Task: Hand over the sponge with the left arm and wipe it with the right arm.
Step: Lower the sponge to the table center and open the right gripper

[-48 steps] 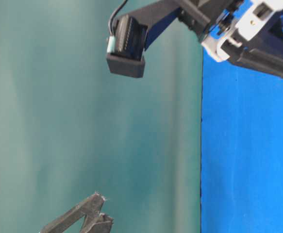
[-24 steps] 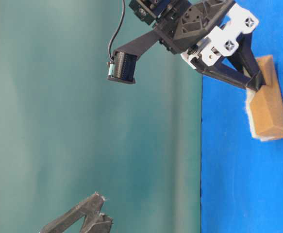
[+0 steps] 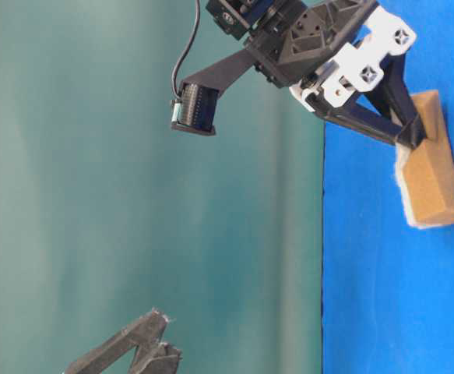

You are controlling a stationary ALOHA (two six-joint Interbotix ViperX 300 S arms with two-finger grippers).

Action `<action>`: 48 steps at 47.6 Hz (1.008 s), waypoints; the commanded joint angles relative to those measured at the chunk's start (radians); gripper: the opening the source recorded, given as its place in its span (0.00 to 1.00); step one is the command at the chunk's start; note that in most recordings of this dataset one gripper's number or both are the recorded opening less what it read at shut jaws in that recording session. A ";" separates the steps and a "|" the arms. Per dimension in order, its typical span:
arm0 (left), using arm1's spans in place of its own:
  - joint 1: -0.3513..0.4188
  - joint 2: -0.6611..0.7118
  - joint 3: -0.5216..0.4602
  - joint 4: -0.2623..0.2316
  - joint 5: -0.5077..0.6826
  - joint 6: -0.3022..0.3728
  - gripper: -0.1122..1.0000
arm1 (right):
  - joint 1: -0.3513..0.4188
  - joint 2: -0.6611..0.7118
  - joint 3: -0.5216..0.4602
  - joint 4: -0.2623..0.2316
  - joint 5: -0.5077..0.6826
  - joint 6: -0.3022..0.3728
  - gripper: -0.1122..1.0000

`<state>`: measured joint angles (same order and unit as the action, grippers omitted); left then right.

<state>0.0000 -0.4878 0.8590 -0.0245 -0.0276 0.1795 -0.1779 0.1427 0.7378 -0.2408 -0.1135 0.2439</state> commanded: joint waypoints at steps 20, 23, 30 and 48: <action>-0.002 -0.009 -0.012 -0.002 -0.009 0.000 0.91 | 0.020 -0.025 -0.012 0.005 0.012 -0.002 0.64; -0.002 -0.009 -0.011 -0.002 -0.009 0.000 0.91 | 0.025 -0.023 -0.014 0.005 0.021 0.000 0.74; -0.002 -0.009 -0.011 -0.002 -0.009 0.000 0.91 | 0.031 -0.025 -0.021 0.005 0.048 0.003 0.77; -0.002 -0.009 -0.011 -0.002 -0.009 0.002 0.91 | 0.067 -0.054 -0.064 0.008 0.103 0.005 0.77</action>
<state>0.0000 -0.4878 0.8590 -0.0245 -0.0276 0.1795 -0.1166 0.1350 0.7010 -0.2362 -0.0199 0.2454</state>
